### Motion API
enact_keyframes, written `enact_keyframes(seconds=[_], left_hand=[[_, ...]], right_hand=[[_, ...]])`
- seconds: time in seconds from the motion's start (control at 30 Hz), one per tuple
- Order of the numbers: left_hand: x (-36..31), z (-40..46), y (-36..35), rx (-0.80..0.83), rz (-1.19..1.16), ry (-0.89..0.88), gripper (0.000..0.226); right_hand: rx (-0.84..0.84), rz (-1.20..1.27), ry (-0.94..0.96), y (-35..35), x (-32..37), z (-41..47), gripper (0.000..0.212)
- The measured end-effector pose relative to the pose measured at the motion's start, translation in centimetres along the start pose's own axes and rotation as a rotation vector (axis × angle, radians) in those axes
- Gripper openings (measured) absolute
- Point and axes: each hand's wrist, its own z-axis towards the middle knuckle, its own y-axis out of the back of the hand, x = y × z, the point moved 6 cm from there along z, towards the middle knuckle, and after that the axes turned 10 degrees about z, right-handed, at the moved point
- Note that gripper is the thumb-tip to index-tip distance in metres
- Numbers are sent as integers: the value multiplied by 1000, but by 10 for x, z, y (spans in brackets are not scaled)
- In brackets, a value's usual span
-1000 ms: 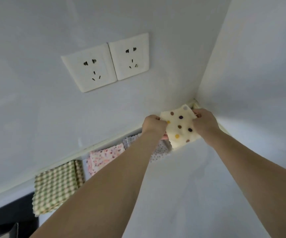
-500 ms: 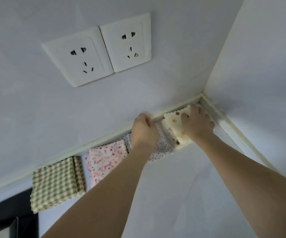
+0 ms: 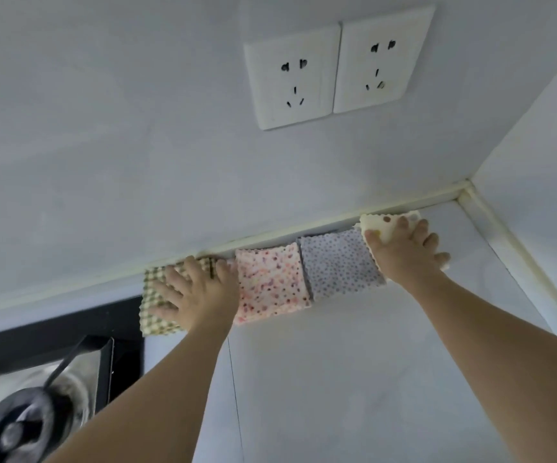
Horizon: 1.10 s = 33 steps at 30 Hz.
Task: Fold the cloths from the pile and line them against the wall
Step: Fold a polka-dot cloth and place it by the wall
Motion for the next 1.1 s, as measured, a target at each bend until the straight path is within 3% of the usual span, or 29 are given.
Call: enact_keyframes(seconds=[0.2,0.53,0.67,0.83,1.0,1.1], left_hand=[[30,19,-7,122,21,208,72],[16,8,-22,162,-27,90,81],[7,0,-24,83,62,-56,95],[-6,-33,-34,-22,162,-382,102],[-14,-51,-53,-26,253,-621,100],[-16,-44,-56,-48,261,-653,93]], right_hand=[[68,-24,-20,-13,9,-10,81],[9,-99,59,-23,20,-19,80],[-73,-102,258,-24,25,-30,78],[-96,-47,568,-35,33,-59,71],[-142,-99,652,-40,35,-63,65],[-165,-117,658,-40,39,-58,62]])
